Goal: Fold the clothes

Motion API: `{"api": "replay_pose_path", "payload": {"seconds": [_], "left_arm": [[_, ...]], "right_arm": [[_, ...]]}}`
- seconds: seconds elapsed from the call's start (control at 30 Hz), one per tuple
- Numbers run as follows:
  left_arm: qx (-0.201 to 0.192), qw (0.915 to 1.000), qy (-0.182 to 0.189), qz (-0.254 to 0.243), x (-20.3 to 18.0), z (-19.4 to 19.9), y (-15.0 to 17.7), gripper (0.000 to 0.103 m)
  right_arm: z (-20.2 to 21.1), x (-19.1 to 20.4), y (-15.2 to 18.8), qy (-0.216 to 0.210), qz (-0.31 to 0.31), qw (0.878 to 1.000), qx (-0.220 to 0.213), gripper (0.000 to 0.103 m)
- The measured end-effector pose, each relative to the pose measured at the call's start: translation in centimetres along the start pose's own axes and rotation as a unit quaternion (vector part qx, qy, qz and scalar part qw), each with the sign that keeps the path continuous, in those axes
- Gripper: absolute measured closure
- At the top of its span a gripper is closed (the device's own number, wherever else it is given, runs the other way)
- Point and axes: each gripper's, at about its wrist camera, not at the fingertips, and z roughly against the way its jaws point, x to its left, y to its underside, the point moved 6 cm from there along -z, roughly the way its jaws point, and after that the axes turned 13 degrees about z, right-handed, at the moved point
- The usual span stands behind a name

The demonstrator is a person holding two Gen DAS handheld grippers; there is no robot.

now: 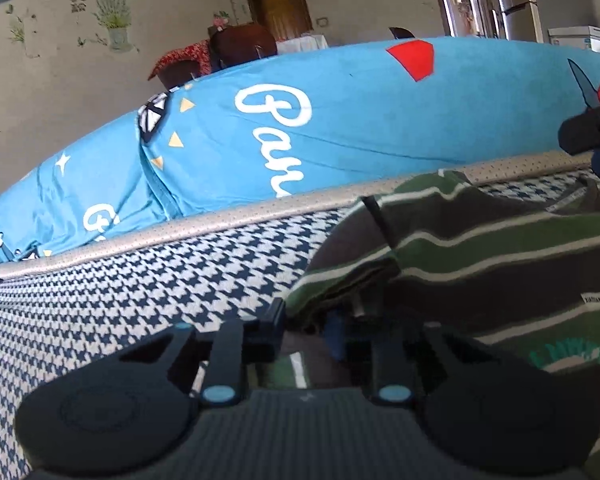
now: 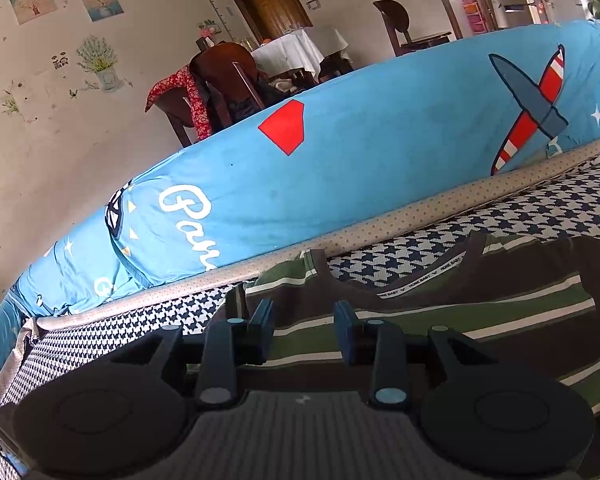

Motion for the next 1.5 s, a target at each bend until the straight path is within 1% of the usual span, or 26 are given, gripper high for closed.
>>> {"api": "replay_pose_path", "payload": {"seconds": [0.17, 0.3, 0.4, 0.47, 0.5, 0.6, 0.73, 0.87, 0.97, 1.17, 1.27, 1.37, 1.4, 1.47, 1.5], "left_arm": [[-0.020, 0.9993, -0.029, 0.011, 1.5, -0.7, -1.7, 0.083], [-0.028, 0.9960, -0.077, 0.035, 4.5, -2.6, -3.5, 0.083], [-0.017, 0.9912, -0.115, 0.063, 7.5, -4.4, -4.4, 0.083], [-0.003, 0.9863, -0.145, 0.079, 9.4, -5.2, -4.7, 0.082], [0.005, 0.9849, -0.149, 0.088, 10.1, -5.4, -4.7, 0.082], [0.027, 0.9845, -0.127, 0.117, 11.1, -5.1, -4.6, 0.078], [0.048, 0.9876, -0.092, 0.118, 9.8, -4.2, -4.2, 0.071], [0.072, 0.9892, -0.049, 0.117, 8.1, -2.9, -3.5, 0.067], [0.097, 0.9879, -0.026, 0.118, 7.2, -2.0, -2.6, 0.064], [0.143, 0.9823, -0.005, 0.121, 6.2, -0.1, -0.2, 0.062], [0.146, 0.9829, 0.007, 0.111, 5.3, 0.7, 0.2, 0.058], [0.148, 0.9833, 0.023, 0.103, 4.2, 1.3, 0.2, 0.056], [0.148, 0.9838, 0.028, 0.098, 3.8, 1.5, 0.1, 0.055], [0.147, 0.9847, 0.032, 0.088, 3.1, 1.7, 0.1, 0.053], [0.146, 0.9852, 0.035, 0.083, 2.7, 1.8, 0.1, 0.053]], "right_arm": [[0.2, -0.2, -0.1, 0.008, 0.004, 1.000, -0.003, 0.070], [0.4, -0.9, -0.4, 0.013, 0.003, 1.000, -0.005, 0.070], [0.6, -2.2, -0.9, 0.020, -0.001, 1.000, -0.007, 0.070], [0.8, -3.1, -1.3, 0.024, -0.004, 1.000, -0.009, 0.070], [0.9, -3.5, -1.5, 0.026, -0.005, 1.000, -0.010, 0.070], [1.3, -5.5, -2.1, 0.042, -0.013, 0.999, -0.014, 0.070], [1.6, -8.7, -2.2, 0.082, -0.021, 0.996, -0.013, 0.070], [1.0, -11.1, -1.8, 0.100, -0.028, 0.995, 0.004, 0.070], [0.3, -12.2, -1.5, 0.103, -0.030, 0.994, 0.013, 0.070], [-1.6, -13.1, -1.0, 0.104, 0.003, 0.994, 0.020, 0.069], [-2.7, -13.2, -1.0, 0.098, 0.025, 0.995, 0.021, 0.069], [-3.5, -13.1, -1.2, 0.091, 0.044, 0.995, 0.017, 0.068], [-3.7, -13.0, -1.3, 0.089, 0.049, 0.995, 0.017, 0.067], [-4.2, -12.9, -1.3, 0.087, 0.061, 0.994, 0.017, 0.059], [-4.5, -12.9, -1.3, 0.090, 0.070, 0.993, 0.020, 0.058]]}}
